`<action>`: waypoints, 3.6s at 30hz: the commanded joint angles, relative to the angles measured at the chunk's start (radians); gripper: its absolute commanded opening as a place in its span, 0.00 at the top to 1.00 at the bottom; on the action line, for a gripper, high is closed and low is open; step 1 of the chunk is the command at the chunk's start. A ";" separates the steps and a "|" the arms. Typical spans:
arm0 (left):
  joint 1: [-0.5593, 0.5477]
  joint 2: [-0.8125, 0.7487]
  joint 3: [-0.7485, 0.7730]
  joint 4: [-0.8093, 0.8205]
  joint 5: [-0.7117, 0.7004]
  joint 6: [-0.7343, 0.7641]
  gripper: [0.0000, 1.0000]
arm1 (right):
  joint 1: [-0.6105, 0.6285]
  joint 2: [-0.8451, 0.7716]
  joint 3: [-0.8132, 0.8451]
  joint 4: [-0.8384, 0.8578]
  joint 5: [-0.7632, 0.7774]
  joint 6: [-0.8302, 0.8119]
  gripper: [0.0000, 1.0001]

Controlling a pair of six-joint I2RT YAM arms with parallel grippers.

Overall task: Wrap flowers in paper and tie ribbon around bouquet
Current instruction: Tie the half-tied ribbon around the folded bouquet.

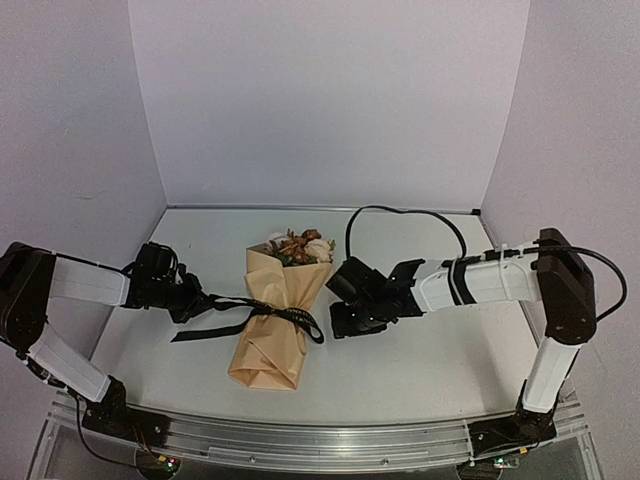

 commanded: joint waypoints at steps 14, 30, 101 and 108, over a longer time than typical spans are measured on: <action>0.001 0.024 0.060 -0.005 0.039 0.046 1.00 | 0.078 0.143 0.233 -0.061 -0.019 -0.300 0.60; 0.001 0.014 0.055 -0.010 0.035 0.045 1.00 | 0.079 0.178 0.275 -0.086 0.122 -0.295 0.61; 0.084 -0.013 -0.001 -0.075 -0.012 0.029 1.00 | 0.020 0.021 0.075 -0.147 0.308 0.167 1.00; 0.090 -0.013 -0.005 -0.073 -0.010 0.028 1.00 | 0.008 0.018 0.056 -0.155 0.300 0.203 1.00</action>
